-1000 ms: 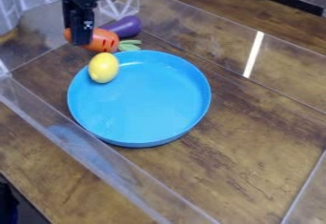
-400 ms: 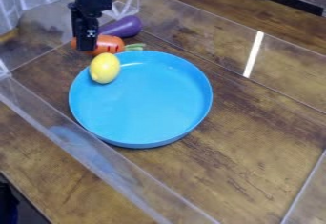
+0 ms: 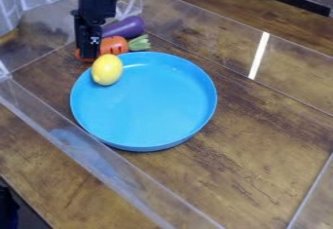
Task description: Put the carrot on the blue tray
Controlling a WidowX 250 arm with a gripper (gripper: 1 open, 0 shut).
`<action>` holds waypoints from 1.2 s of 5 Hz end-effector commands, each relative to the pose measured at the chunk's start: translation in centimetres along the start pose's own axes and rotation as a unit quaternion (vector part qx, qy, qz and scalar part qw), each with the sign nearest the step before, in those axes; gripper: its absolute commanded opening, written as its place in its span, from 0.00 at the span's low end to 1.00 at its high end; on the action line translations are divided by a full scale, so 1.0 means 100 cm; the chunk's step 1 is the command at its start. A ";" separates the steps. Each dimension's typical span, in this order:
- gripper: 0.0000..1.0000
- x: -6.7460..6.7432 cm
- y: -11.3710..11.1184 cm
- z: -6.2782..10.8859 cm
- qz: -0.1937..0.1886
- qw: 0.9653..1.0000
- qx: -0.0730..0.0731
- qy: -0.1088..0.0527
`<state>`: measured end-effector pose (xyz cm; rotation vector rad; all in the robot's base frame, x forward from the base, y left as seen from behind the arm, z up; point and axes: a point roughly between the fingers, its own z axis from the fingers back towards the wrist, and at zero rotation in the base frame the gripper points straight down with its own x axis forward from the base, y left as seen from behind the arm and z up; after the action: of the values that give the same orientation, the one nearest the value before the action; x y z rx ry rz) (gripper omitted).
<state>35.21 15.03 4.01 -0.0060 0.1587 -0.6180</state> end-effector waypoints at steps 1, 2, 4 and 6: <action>0.00 0.009 0.006 0.021 -0.039 0.999 0.030 -0.011; 0.00 0.010 0.010 0.020 -0.067 0.997 0.032 -0.007; 1.00 0.021 -0.001 0.007 -0.078 0.997 0.029 -0.003; 1.00 0.032 -0.003 -0.008 -0.047 0.999 0.022 -0.001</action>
<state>36.90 13.84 2.28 0.0179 0.1612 -0.6908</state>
